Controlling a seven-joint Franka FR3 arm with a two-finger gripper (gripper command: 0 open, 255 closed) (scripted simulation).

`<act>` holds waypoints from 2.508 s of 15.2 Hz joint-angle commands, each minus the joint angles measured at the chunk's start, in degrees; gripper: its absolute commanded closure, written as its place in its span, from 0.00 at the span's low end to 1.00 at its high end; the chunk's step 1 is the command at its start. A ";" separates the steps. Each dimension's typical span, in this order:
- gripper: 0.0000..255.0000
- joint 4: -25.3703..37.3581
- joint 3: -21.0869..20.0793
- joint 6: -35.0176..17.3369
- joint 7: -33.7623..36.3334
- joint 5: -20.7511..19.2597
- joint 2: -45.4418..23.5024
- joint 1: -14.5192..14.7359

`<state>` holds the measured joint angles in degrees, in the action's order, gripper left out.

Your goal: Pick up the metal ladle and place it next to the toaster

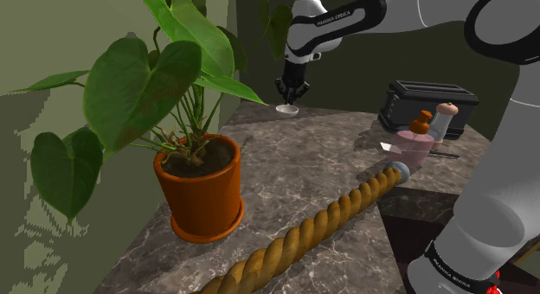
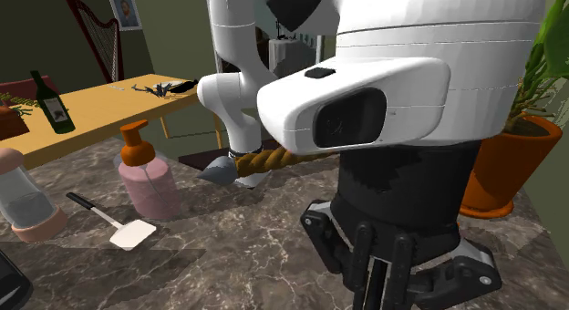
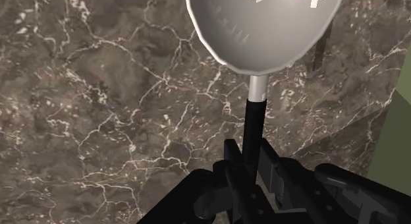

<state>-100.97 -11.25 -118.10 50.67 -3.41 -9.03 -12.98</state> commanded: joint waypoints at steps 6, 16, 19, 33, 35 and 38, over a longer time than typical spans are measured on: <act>1.00 4.57 -0.06 5.19 -0.26 0.25 0.60 0.02; 1.00 12.59 -0.16 12.97 -0.45 0.30 0.36 0.17; 1.00 15.40 -0.20 15.42 -0.47 0.24 0.00 0.26; 1.00 -0.42 5.42 14.31 -12.96 4.46 15.03 -6.25; 1.00 -3.09 6.87 14.09 -15.55 4.87 17.44 -7.30; 1.00 -6.53 9.20 13.96 -19.46 5.20 20.66 -8.80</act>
<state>-106.99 -2.87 -104.31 32.66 1.72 10.97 -21.23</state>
